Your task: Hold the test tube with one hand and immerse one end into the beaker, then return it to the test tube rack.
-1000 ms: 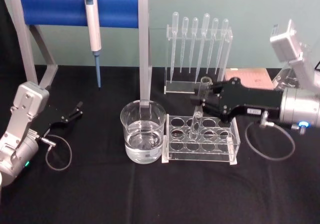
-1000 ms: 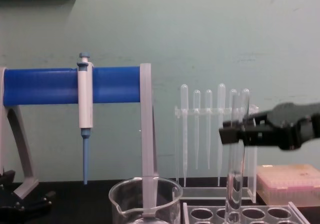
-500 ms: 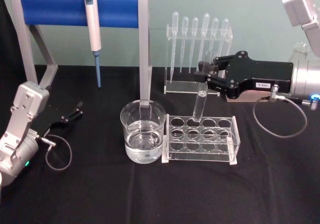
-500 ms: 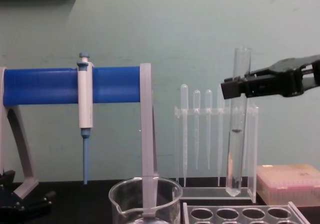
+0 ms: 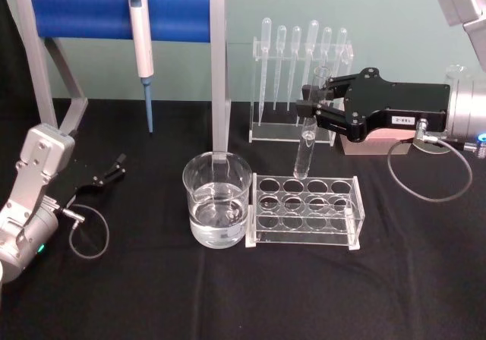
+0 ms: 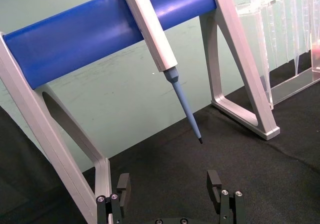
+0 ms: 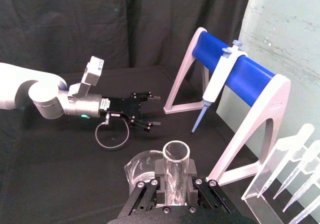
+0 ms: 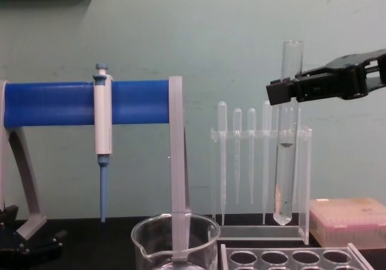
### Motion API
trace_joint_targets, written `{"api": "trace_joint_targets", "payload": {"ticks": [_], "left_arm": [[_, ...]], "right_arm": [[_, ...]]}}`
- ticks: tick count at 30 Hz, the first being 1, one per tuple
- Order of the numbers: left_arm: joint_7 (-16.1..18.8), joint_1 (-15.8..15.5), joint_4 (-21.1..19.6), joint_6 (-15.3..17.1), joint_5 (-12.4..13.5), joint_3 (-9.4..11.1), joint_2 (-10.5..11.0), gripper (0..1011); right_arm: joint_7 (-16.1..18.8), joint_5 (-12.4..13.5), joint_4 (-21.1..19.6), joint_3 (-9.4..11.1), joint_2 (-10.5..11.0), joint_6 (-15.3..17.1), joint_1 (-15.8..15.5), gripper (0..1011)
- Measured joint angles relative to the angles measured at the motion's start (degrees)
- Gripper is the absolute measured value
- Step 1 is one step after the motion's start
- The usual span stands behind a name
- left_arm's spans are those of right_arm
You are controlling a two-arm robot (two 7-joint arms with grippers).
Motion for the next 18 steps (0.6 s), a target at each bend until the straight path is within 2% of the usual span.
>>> {"api": "trace_joint_targets", "payload": {"ticks": [18], "left_arm": [[0.0,0.0,0.0,0.0,0.0,0.0,0.0,1000]], "right_arm": [[-0.3,0.4,-0.2,-0.3,0.4,0.0,0.2,239]]}}
